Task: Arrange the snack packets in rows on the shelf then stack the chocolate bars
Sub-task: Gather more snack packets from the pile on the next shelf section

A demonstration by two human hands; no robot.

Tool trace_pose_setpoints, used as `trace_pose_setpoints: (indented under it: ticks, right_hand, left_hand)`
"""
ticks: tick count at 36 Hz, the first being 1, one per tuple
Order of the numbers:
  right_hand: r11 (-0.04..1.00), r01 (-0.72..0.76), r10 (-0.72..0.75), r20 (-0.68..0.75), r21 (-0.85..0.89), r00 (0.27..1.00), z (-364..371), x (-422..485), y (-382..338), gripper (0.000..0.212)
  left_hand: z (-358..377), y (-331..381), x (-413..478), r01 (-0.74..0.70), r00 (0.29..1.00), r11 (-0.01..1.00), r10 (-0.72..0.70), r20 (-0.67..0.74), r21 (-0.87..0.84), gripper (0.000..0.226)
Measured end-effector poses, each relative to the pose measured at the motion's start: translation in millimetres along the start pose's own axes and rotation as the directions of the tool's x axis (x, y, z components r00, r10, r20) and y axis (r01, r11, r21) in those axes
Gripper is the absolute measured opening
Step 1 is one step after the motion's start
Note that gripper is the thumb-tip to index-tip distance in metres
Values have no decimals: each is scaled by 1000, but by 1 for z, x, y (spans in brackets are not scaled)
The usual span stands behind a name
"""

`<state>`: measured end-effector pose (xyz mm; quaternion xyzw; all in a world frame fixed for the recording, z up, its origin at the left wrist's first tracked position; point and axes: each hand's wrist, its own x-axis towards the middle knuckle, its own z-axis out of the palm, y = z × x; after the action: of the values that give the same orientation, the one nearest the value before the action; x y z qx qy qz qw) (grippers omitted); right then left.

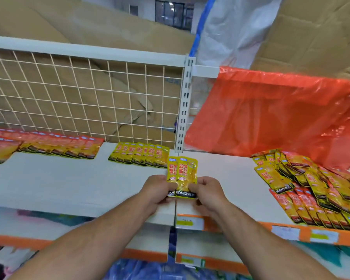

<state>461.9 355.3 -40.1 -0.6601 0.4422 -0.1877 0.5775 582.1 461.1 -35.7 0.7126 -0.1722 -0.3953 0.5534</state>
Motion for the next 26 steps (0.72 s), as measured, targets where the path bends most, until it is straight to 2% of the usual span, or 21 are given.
trace_pose_setpoints:
  ticks: [11,14,16,18,21,26]
  right_hand:
    - [1000,-12,12,-4,15,1000,60,20,-8,18]
    - [1000,-19,20,-24,19,1000,63,37,-13,17]
    - [1000,-30,31,-38,5,999,64,52,-15,15]
    - [999,-34,33,-32,-32,999,65,67,-18,16]
    - [998,-56,55,-33,-39,998,68,88,-25,25]
    - [996,-74,72,-48,-44,996,72,121,-28,39]
  left_hand:
    - [-74,-5,22,-46,986,998,52,-158,40,2]
    - [-85,1,36,-65,972,998,66,-224,13,5]
    - [-91,8,43,-75,965,997,74,-252,7,19]
    - [-96,11,53,-78,959,997,79,-270,14,22]
    - [-102,15,70,-79,953,996,88,-288,44,10]
    - [-102,24,96,-77,947,996,85,-311,37,14]
